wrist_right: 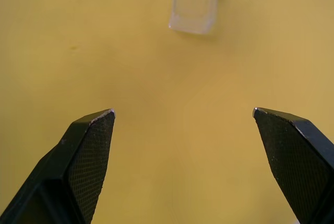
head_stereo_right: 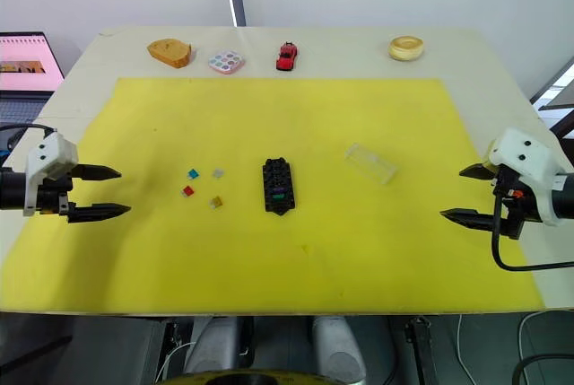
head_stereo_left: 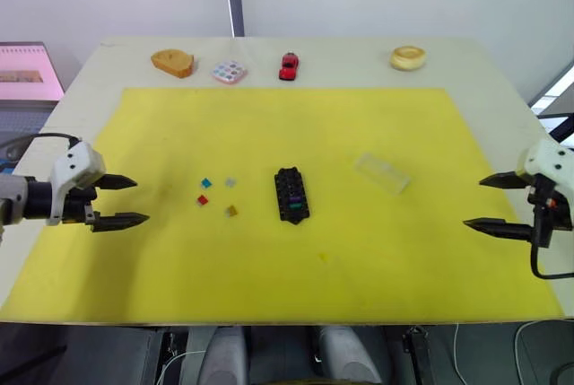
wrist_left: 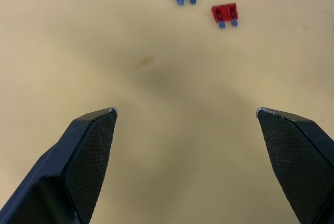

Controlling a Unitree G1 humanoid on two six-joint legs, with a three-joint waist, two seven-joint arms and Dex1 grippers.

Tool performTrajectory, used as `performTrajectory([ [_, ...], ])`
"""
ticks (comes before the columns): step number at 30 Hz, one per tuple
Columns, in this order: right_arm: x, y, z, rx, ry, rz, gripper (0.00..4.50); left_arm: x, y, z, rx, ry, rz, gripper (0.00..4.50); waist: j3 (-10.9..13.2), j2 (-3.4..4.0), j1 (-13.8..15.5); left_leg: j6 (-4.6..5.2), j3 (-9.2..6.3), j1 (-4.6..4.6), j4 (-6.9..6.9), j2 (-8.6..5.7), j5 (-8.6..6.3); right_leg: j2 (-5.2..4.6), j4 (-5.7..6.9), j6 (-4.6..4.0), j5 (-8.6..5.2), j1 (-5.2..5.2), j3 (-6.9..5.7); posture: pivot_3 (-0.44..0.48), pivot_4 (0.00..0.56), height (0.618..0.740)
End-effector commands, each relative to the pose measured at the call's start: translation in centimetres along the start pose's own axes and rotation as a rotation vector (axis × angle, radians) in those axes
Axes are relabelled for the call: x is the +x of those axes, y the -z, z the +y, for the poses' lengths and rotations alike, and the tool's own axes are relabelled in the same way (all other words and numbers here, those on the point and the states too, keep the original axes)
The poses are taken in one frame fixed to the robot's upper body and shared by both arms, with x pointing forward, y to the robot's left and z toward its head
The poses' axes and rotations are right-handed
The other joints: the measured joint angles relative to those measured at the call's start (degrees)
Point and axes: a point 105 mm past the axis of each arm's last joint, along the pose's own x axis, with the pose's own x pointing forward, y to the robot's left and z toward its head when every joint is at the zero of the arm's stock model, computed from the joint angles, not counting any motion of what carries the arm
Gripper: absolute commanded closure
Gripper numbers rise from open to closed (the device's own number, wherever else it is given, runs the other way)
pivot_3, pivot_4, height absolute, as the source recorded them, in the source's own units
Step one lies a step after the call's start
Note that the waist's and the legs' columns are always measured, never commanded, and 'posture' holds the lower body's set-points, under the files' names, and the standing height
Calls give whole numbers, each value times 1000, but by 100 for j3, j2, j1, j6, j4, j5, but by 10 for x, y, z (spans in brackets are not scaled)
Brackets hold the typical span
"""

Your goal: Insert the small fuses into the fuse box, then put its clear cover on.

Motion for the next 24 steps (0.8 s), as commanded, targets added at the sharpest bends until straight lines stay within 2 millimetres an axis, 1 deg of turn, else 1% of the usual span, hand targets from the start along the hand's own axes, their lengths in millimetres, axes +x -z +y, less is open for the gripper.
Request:
performTrajectory([
  [1, -3, -22, 0, -69, 14, -38, 22, 3, -12, -1, 43, 17, -26, 0, 0, 1, -4, 0, 0, 0, 0, 0, 0, 0, 1, 0, 0, 0, 0, 0, 150, 740],
  [4, 6, -39, 6, -99, -17, -83, 22, 14, -17, -8, 41, 87, -38, 0, 1, 3, -8, 0, 2, 1, 1, 0, 0, 0, 3, 1, 1, 0, 2, 0, 150, 740],
  [9, 32, -90, 31, -177, -140, -237, 22, 38, -31, -15, -48, 226, -115, 0, 3, 5, -7, 0, -1, -2, 4, 1, 0, 5, 7, 3, 2, -3, 2, 0, 150, 740],
  [11, 43, -117, 39, -191, -167, -332, 22, 47, -34, -15, -95, 265, -135, 0, 3, 5, -14, 0, 0, -4, 5, 1, 0, 6, 7, 3, 3, -6, 2, 0, 150, 740],
  [13, 53, -139, 48, -187, -195, -397, 22, 53, -35, -14, -138, 295, -143, 0, 3, 6, -21, 0, -1, -5, 4, 1, 0, 7, 10, 4, 3, -9, 2, 0, 150, 740],
  [16, 68, -161, 70, -233, -270, -436, 22, 60, -34, -13, -242, 349, -149, 0, 2, 5, -4, 0, -6, -16, 4, 0, 0, 8, 27, 3, 4, -24, 1, 0, 150, 740],
  [19, 78, -174, 80, -267, -298, -451, 0, 64, -31, -7, -374, 363, -157, 857, 3, 5, 13, 0, -13, -34, 6, -1, 0, 8, 34, 3, 3, -42, -5, 0, 150, 740],
  [21, 79, -176, 81, -280, -304, -449, 0, 65, -32, -5, -416, 371, -159, 1815, 3, 5, 16, 0, -20, -67, 17, -1, 1, 7, 35, 3, 3, -64, -12, 0, 150, 740],
  [22, 80, -176, 82, -283, -307, -448, 0, 65, -31, -4, -426, 371, -155, 2415, 3, 5, 15, 0, -21, -80, 22, -2, 1, 6, 34, 4, 4, -71, -13, 0, 150, 740],
  [23, 80, -177, 82, -285, -310, -448, 0, 65, -30, -4, -435, 368, -149, 2886, 3, 5, 15, 0, -21, -89, 30, -2, 0, 5, 34, 4, 4, -75, -14, 0, 150, 740],
  [24, 80, -177, 83, -289, -316, -449, 0, 65, -29, -4, -469, 374, -155, 2886, 3, 5, 15, 0, -24, -94, 35, -2, 0, 5, 34, 4, 4, -77, -15, 0, 150, 740],
])
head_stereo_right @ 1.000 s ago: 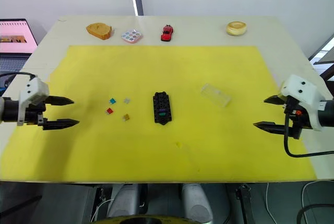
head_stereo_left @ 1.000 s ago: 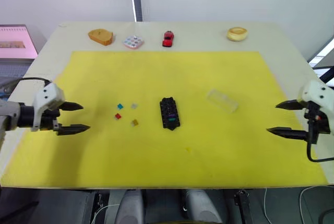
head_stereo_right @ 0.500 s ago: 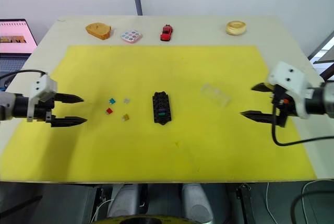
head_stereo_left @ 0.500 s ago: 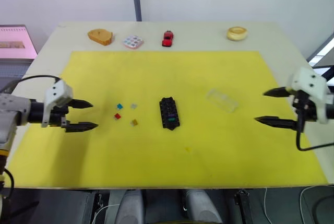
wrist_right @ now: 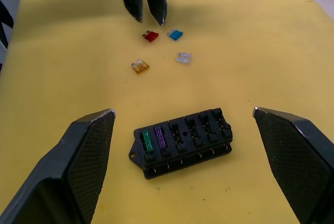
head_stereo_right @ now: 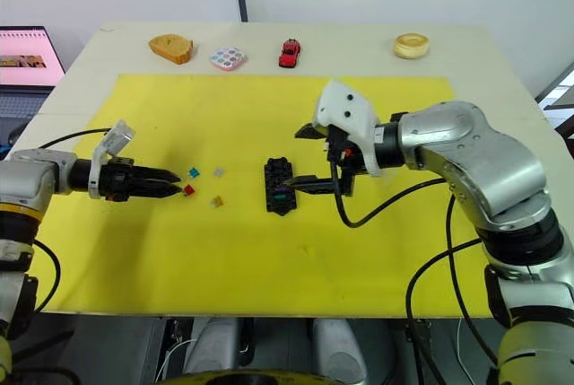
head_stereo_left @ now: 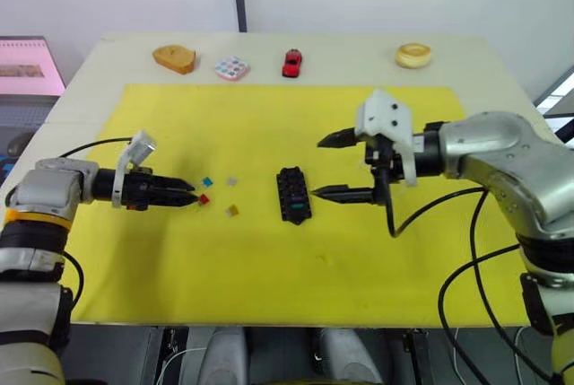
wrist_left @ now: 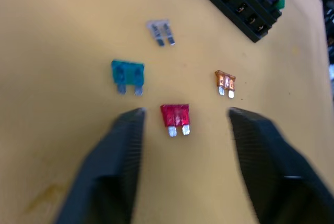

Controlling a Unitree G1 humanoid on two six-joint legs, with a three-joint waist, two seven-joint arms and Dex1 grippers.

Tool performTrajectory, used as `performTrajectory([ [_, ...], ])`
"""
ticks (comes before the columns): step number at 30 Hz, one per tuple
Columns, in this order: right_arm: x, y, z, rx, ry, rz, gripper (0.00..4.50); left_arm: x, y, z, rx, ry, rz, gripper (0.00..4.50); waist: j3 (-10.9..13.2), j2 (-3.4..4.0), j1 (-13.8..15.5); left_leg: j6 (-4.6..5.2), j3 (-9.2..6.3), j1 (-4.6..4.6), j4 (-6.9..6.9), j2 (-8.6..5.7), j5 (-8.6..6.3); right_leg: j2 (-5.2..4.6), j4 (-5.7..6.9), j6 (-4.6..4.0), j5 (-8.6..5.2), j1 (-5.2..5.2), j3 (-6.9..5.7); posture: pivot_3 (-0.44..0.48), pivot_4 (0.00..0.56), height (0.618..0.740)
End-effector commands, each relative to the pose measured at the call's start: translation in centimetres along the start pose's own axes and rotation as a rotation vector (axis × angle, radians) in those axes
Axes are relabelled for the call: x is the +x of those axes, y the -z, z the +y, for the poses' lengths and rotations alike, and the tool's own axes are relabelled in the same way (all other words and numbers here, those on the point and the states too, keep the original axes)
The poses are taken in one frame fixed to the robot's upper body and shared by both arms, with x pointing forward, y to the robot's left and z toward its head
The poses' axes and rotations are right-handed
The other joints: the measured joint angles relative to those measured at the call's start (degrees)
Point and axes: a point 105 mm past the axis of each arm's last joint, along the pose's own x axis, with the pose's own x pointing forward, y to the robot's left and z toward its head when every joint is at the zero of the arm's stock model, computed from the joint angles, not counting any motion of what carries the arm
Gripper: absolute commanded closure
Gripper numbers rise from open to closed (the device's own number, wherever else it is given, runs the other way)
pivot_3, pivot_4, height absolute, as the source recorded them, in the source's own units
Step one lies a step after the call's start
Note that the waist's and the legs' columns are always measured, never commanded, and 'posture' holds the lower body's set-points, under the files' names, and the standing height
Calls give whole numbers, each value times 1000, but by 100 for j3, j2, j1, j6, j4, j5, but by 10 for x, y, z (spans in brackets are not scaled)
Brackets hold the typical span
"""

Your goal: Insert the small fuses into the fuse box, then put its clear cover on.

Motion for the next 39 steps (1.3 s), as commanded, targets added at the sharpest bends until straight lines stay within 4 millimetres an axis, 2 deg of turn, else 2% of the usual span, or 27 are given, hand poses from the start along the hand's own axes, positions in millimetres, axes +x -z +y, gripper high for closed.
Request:
performTrajectory([
  [1, -3, -12, 0, -55, 11, -16, 0, -3, -6, -1, -46, 13, -21, 2886, 0, 0, -2, 0, -2, -1, 4, 0, 0, 0, 0, 0, 0, 0, -2, 0, 150, 740],
  [5, -1, -10, 2, -53, 1, -10, 0, 2, -3, -1, -137, 30, -59, 2886, 0, 0, -7, 0, -7, -1, 27, 0, 0, 2, 27, 0, 0, 0, -5, 0, 150, 740],
  [15, 1, -7, 3, -51, -2, 2, 0, 15, 9, -5, -171, 74, -30, 2886, 0, 0, -17, 0, -10, 3, 55, 0, 0, 4, 63, -1, -1, 0, -4, 0, 150, 740],
  [24, 2, -8, 4, -52, -2, 2, 0, 9, 17, 8, -193, -9, -15, 2886, -1, 1, -24, 0, -9, 4, 55, 0, 0, 3, 65, 0, -1, 0, -3, 0, 150, 740],
  [33, 5, -7, 5, -53, -3, 0, 0, 17, 22, 0, -210, 46, 5, 2886, -1, 1, -23, 0, -9, 6, 55, 0, 0, 3, 67, -1, -1, 0, -3, 0, 150, 740],
  [35, 6, -7, 5, -54, -2, 0, 0, 18, 22, 0, -214, 49, 5, 3413, -1, 1, -21, 0, -9, 6, 55, 0, 0, 3, 67, -1, -1, 0, -3, 0, 150, 740],
  [37, 6, -7, 4, -54, -2, 0, 0, 18, 23, 0, -218, 53, 8, 4224, -1, 1, -24, 0, -9, 6, 55, 0, 0, 3, 67, -1, -1, 0, -3, 0, 150, 740],
  [38, 6, -7, 4, -53, -2, 0, 0, 19, 24, 0, -219, 54, 11, 4433, -1, 1, -22, 0, -9, 6, 55, 0, 0, 3, 67, -1, -1, 0, -3, 0, 150, 740],
  [39, 6, -7, 5, -53, -2, 0, 0, 19, 25, 0, -218, 51, 12, 4433, -1, 1, -17, 0, -9, 6, 55, 0, 0, 3, 67, -1, -1, 0, -3, 0, 150, 740],
])
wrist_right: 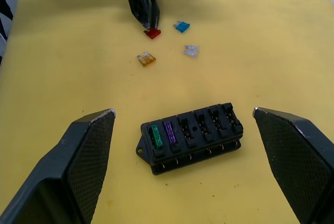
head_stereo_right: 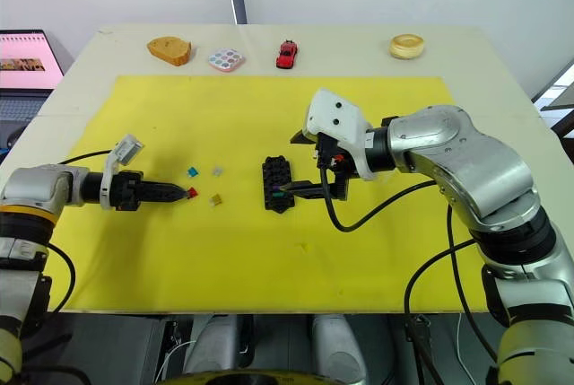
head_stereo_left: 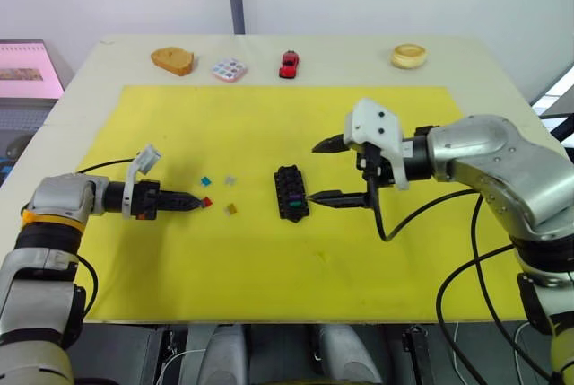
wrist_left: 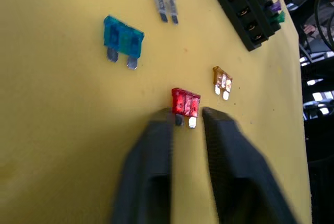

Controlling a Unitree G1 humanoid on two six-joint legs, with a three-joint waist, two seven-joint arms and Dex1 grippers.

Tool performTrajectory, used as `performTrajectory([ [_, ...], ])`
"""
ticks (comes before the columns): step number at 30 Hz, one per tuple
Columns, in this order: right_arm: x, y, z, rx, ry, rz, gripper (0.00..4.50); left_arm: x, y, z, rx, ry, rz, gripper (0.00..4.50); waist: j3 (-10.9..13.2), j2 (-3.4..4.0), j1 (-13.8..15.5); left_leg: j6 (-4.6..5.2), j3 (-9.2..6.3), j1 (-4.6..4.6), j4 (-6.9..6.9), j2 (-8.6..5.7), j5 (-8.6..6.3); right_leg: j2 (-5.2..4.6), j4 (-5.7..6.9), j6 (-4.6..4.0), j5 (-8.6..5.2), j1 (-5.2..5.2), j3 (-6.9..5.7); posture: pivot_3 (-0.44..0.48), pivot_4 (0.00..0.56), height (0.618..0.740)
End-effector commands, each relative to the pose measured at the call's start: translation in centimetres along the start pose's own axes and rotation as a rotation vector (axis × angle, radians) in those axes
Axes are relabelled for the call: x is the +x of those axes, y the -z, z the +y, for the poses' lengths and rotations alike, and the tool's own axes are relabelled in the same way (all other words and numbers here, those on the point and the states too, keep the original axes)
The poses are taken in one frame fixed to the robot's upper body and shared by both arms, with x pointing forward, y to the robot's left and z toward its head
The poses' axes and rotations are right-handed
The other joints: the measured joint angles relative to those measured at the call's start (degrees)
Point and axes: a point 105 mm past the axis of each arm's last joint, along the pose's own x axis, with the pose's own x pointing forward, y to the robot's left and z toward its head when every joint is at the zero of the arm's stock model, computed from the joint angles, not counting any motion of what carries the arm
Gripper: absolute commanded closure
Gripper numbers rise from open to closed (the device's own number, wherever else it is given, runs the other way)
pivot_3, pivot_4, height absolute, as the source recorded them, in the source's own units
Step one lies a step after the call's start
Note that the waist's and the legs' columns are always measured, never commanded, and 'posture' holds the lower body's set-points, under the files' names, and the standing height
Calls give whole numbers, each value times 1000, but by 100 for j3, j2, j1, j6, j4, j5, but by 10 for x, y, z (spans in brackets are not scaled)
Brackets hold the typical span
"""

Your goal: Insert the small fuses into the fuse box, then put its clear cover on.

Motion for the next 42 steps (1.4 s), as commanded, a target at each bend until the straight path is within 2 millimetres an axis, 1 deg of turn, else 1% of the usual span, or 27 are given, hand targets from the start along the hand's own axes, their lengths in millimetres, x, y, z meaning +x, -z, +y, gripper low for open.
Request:
performTrajectory([
  [1, -3, -11, 0, -45, 14, -25, 0, 3, 5, 1, -3, -5, 30, 4433, 0, 0, 6, 0, -1, 0, 0, 0, 0, 0, 0, 0, 0, 0, -1, 0, 150, 740],
  [7, -3, -10, 0, -43, 16, -23, 0, 2, 8, 3, 4, -21, 38, 4433, 0, 0, 1, 0, -1, 0, 0, 0, 0, 0, 0, 0, 0, 0, 0, 0, 150, 740],
  [19, -2, -10, 0, -43, 15, -24, 0, 4, 4, -2, 17, -6, 22, 4433, 0, 0, 6, 0, 0, 0, 0, 0, 0, -1, 0, 0, 0, 0, 0, 0, 150, 740],
  [24, -3, -8, 1, -41, 15, -19, 0, 1, -19, -12, 42, 12, -81, 4433, 0, 0, 8, 0, -1, -1, 0, 0, 0, 0, 0, 0, 0, 0, 0, 0, 150, 740],
  [28, -4, -7, 0, -37, 14, -15, 0, 1, -28, -23, 62, 43, -114, 4433, 0, 0, 8, 0, -2, -3, 1, 0, 0, -1, 0, 0, 0, 0, -1, 0, 150, 740],
  [32, -4, -7, 1, -28, 3, -11, 0, 5, -37, -39, 104, 88, -131, 4433, 0, 0, 1, 0, -2, -2, 1, 0, 0, 0, 1, 0, 0, 0, -1, 0, 150, 740],
  [34, -4, -6, 1, -29, -1, -9, 0, 7, -37, -44, 112, 97, -127, 4433, 0, 0, 1, 0, -3, -2, 1, 0, 0, -1, 0, 0, 0, 0, 0, 0, 150, 740],
  [38, -4, -7, 1, -34, -3, -9, 0, 8, -33, -42, 114, 78, -121, 4433, 0, 0, -1, 0, -3, -1, 1, 0, 0, 0, 1, 0, 0, 0, 0, 0, 150, 740],
  [42, -4, -7, 1, -37, -4, -8, 0, 1, -19, -40, 89, 55, -95, 4433, 0, 0, -1, 0, -1, -1, 1, 0, 0, 0, 0, 0, 0, 0, 1, 0, 150, 740],
])
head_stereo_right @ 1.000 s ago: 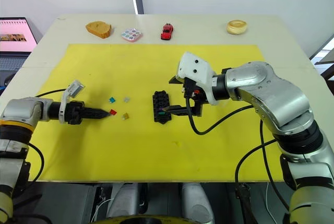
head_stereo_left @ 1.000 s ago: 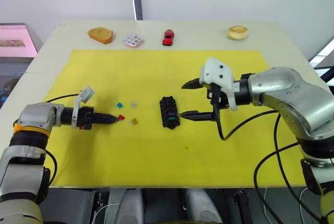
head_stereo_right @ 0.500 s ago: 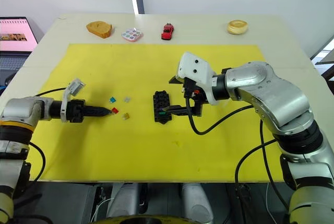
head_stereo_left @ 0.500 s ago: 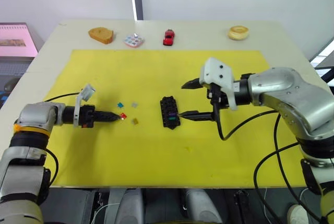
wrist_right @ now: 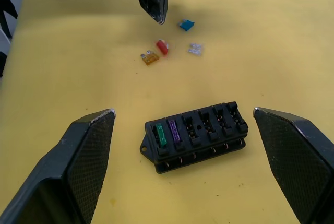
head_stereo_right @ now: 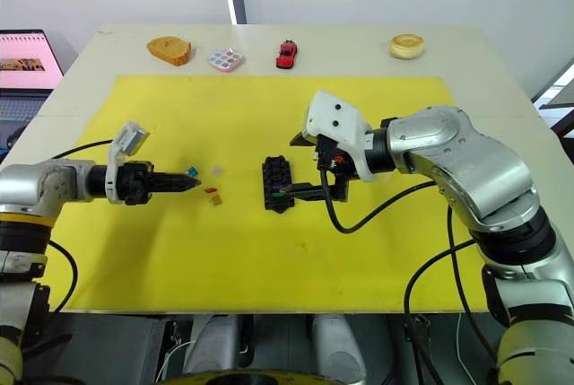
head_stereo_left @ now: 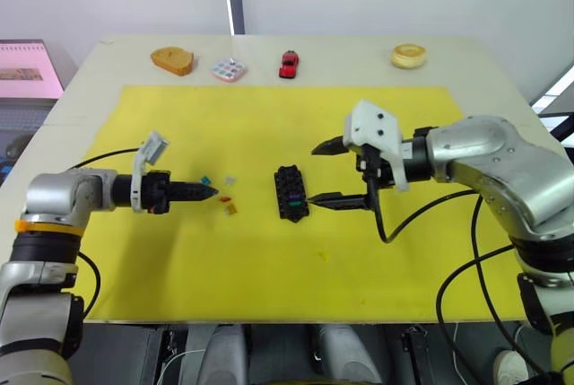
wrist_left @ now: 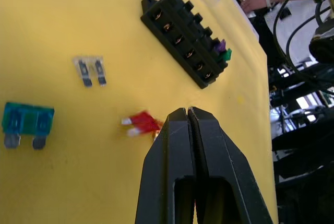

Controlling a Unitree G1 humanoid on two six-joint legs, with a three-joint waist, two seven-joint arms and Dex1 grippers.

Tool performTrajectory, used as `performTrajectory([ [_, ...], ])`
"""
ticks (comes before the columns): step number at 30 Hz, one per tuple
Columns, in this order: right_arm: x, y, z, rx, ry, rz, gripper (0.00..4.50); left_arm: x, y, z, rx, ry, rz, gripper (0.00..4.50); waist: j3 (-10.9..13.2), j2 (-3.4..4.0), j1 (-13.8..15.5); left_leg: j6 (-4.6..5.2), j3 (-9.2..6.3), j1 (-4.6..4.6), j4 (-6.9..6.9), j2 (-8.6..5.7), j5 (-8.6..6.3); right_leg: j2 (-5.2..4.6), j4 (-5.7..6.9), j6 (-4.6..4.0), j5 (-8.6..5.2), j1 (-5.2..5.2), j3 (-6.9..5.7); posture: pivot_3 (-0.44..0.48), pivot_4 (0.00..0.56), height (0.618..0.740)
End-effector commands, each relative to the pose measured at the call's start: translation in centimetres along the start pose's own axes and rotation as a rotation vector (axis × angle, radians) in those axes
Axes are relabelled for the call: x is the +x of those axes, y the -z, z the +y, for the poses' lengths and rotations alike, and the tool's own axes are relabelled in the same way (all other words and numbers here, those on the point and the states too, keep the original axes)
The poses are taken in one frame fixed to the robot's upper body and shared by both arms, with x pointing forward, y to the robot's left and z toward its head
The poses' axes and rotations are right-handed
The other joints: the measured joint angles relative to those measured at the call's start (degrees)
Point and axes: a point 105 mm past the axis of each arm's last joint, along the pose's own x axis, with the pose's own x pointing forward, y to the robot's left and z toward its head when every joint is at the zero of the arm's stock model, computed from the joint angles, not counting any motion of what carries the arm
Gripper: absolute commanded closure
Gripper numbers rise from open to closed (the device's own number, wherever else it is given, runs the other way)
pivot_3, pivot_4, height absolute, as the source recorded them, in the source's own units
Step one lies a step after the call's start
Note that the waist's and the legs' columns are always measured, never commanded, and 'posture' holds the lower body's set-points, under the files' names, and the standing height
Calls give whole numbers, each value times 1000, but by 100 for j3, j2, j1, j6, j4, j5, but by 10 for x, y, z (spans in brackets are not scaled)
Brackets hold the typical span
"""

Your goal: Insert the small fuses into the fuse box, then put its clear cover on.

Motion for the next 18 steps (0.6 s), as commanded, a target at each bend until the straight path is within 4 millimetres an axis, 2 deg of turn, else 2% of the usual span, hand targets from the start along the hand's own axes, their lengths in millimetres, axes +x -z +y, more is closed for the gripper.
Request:
performTrajectory([
  [1, -4, -8, 0, -39, 11, -11, 0, -13, 4, -5, 20, -25, 4, 4433, 0, 0, -4, 0, 0, 0, 0, 0, 0, 0, 0, 0, 0, 0, 0, 0, 150, 740],
  [5, -3, -7, 1, -33, 10, -15, 0, -25, 20, 3, -15, -77, 17, 4433, 0, 0, 5, 0, -1, 1, 0, 1, 0, 1, 1, 0, 0, 0, -1, 0, 150, 740],
  [10, -1, -7, 3, -31, -1, -17, 0, -24, 18, 6, -15, -86, 12, 4433, 0, 0, 28, 0, 0, 0, 0, -1, 0, -1, 0, 0, 0, 0, -1, 0, 150, 740],
  [12, 0, -7, 3, -32, -3, -18, 0, -21, 14, 7, -10, -82, 10, 3927, 0, 0, 26, 0, 0, -2, 0, -1, 0, -1, -1, 0, 0, 0, -1, 0, 150, 740],
  [13, 0, -8, 2, -34, -4, -19, 0, -20, 12, 7, -1, -83, 8, 3538, 0, 0, 23, 0, 0, -2, 1, -1, 0, -1, -1, 0, 0, 0, -1, 0, 150, 740],
  [16, 1, -8, 2, -37, -5, -20, 0, -18, 1, 15, 4, -111, -36, 2057, 0, 0, 20, 0, 0, -1, 0, -1, 0, -1, -1, 0, 0, 0, -1, 0, 150, 740],
  [18, 1, -8, 3, -38, -4, -20, 0, -19, -10, 25, -25, -154, -91, 2057, 0, 0, 14, 0, -1, 0, 1, -1, 0, 1, 0, 0, 0, 0, -2, 0, 150, 740],
])
